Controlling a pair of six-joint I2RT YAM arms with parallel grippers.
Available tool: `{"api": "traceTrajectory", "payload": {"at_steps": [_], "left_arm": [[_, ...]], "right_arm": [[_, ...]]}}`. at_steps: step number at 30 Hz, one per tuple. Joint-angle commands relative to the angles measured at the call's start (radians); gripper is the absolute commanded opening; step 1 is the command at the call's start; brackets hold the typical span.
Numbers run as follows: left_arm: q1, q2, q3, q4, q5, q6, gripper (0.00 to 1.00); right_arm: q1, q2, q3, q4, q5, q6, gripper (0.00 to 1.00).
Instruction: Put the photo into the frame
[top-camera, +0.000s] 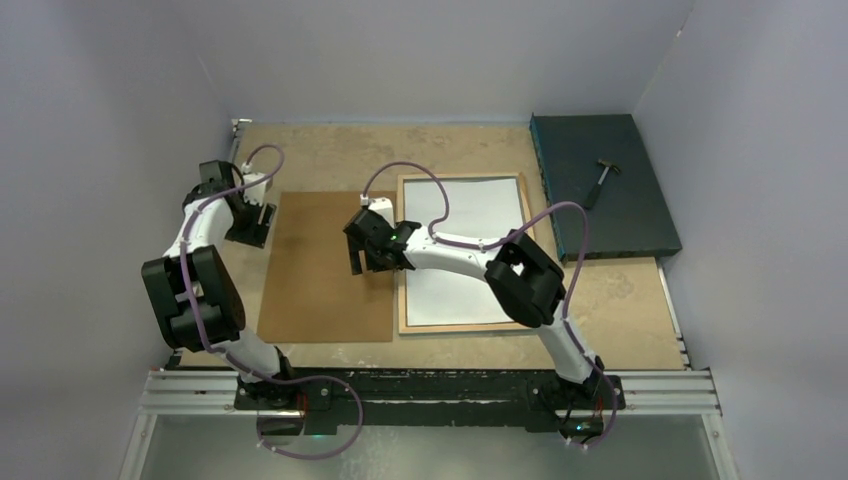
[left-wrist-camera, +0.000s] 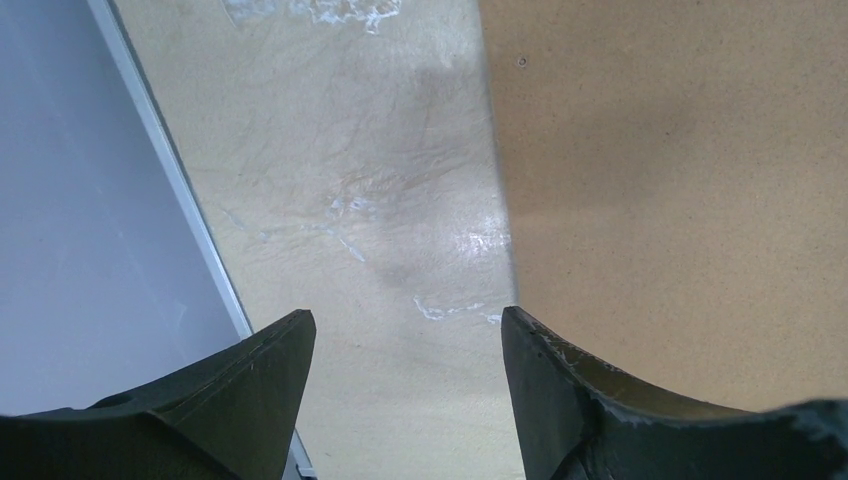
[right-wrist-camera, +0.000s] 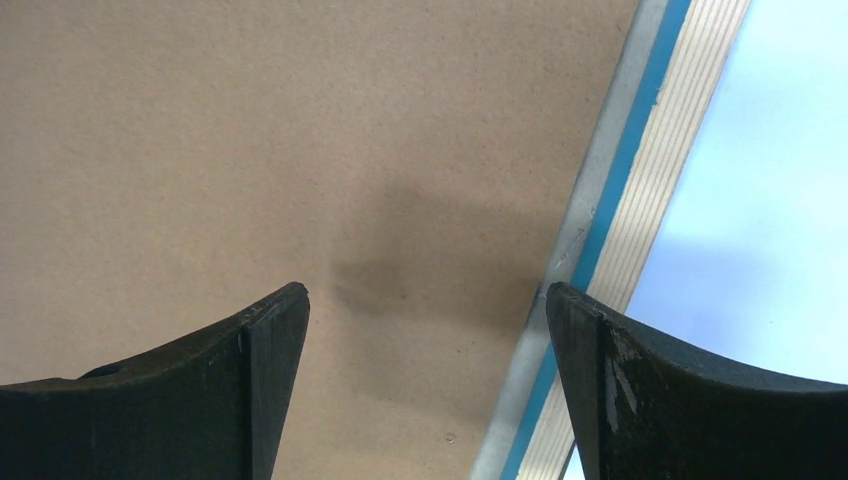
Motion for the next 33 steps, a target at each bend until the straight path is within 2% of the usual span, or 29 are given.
{"api": "traceTrajectory", "payload": {"at_steps": [1,11,19,27,33], "left_arm": [[0.005,-0.028,-0.039,0.051,0.01,0.028,0.68],[0.035,-0.021,-0.132,0.186,-0.075,0.084,0.67],[0.035,0.059,-0.196,0.228,0.009,0.045,0.65],[0.008,0.088,-0.223,0.223,0.091,0.008,0.65],[-0.003,0.117,-0.241,0.232,0.126,-0.008,0.62]], "right_arm": [[0.006,0.036,0.035,-0.108,0.063,0.022,0.92],[0.012,0.101,0.105,-0.145,0.03,0.064,0.94],[-0.011,0.077,0.085,-0.112,-0.058,0.108,0.96],[-0.092,-0.015,-0.107,0.139,-0.313,0.202,0.96],[-0.13,-0.097,-0.239,0.444,-0.528,0.287,0.94]]}}
